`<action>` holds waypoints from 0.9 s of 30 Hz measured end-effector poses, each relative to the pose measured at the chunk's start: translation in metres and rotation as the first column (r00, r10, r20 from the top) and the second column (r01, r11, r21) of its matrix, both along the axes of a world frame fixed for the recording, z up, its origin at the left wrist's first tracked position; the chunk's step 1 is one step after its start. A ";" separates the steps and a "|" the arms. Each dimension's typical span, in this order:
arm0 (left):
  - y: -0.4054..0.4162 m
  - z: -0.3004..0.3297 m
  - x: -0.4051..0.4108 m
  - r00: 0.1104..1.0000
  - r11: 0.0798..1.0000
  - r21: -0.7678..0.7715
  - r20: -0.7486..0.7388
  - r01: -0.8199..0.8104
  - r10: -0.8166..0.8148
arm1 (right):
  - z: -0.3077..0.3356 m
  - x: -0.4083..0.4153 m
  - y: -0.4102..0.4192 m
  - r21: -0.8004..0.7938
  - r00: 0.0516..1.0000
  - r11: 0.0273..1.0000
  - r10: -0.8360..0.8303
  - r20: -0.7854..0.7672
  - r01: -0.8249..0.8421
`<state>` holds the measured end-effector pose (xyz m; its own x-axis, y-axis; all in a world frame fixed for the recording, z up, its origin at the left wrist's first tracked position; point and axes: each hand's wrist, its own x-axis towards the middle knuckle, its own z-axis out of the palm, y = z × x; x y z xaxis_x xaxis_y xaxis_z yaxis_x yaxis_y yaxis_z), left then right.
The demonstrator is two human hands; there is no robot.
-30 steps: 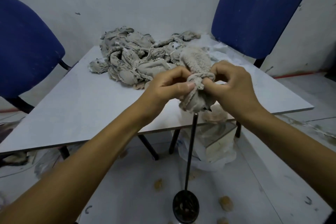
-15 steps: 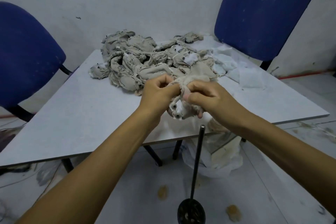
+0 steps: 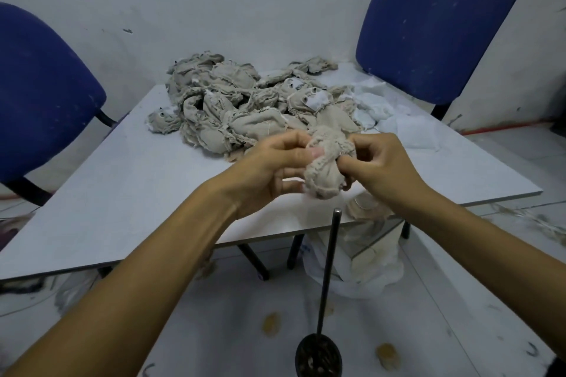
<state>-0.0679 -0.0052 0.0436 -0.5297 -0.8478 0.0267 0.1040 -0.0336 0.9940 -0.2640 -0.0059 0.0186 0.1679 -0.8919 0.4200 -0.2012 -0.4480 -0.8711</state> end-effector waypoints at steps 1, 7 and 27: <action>0.002 -0.004 -0.002 0.999 1.000 -0.014 0.038 -0.004 0.005 | -0.004 0.004 0.001 0.004 1.000 1.000 -0.028 0.010 0.028; 0.002 -0.008 -0.008 0.972 0.973 -0.031 0.033 -0.230 0.231 | -0.004 0.017 0.004 0.079 0.995 0.995 -0.072 0.066 0.067; 0.014 -0.018 -0.027 0.937 0.907 -0.308 0.106 -0.288 0.333 | -0.006 0.005 0.001 -0.063 0.958 0.963 -0.266 -0.108 0.261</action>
